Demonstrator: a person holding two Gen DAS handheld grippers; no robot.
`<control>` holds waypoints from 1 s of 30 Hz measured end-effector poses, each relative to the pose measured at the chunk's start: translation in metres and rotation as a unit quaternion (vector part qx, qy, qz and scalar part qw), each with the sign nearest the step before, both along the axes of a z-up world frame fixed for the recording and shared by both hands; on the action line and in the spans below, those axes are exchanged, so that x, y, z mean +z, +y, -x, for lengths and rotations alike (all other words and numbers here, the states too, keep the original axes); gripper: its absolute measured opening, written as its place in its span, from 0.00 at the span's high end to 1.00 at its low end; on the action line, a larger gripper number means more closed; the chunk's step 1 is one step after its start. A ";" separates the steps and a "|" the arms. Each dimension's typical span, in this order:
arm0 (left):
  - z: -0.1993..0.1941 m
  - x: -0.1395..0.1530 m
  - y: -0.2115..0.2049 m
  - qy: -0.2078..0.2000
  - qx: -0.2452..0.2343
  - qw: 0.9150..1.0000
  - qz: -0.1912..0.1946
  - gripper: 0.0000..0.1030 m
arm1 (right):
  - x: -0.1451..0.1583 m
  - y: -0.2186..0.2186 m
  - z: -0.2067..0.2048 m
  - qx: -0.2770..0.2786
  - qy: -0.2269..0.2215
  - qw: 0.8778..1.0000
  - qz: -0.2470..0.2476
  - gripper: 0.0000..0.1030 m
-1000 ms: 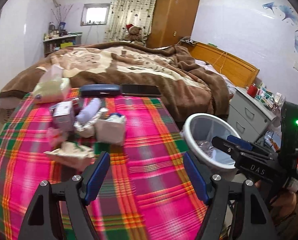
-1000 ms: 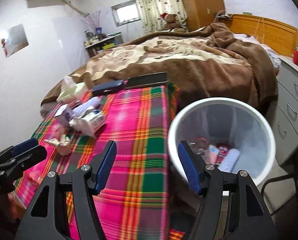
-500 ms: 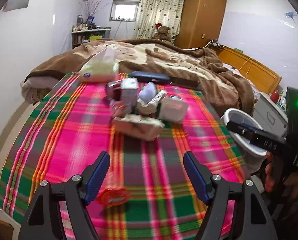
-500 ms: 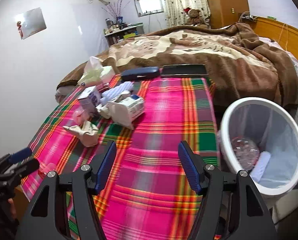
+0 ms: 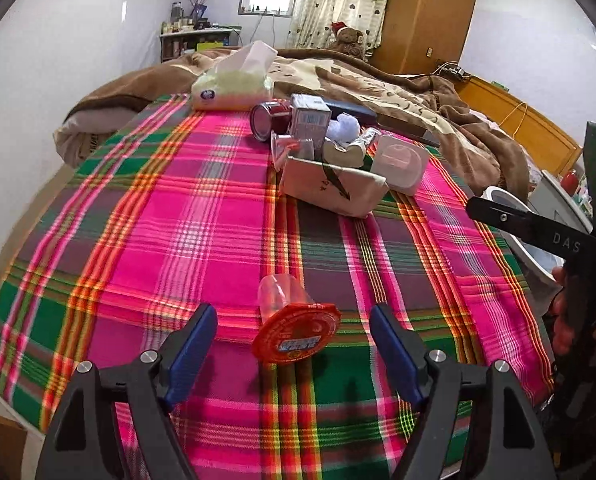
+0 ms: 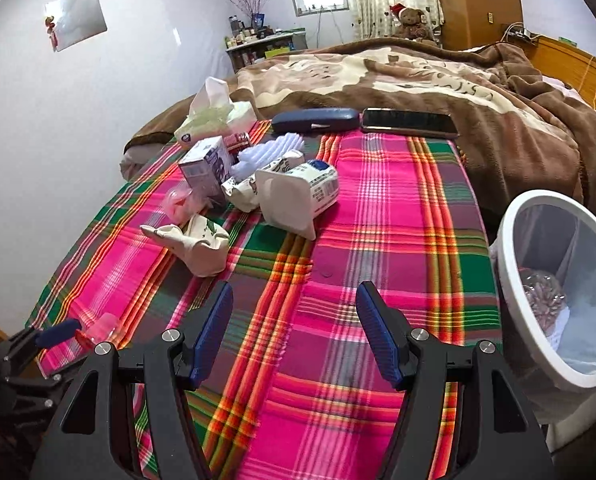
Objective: Collect trash
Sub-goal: 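Grasp the clear plastic cup with red lid using the left tool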
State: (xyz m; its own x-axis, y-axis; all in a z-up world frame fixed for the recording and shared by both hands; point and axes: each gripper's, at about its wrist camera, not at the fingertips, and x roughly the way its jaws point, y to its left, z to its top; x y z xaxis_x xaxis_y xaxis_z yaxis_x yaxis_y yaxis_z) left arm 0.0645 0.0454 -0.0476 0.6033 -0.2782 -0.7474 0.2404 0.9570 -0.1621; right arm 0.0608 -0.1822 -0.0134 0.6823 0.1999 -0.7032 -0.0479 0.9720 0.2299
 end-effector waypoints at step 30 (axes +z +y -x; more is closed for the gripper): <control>-0.041 -0.016 0.030 0.022 0.025 0.999 0.011 0.58 | -0.012 0.079 -0.069 0.147 0.007 0.989 0.015 0.37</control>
State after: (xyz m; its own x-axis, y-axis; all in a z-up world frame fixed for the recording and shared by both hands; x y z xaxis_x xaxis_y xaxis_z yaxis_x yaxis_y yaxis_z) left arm 0.1060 0.0758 -0.0638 0.5841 -0.2645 -0.7673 0.1847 0.9639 -0.1917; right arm 0.1303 -0.1031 -0.0250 0.5874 0.3680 -0.7208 -0.3269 0.9226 0.2046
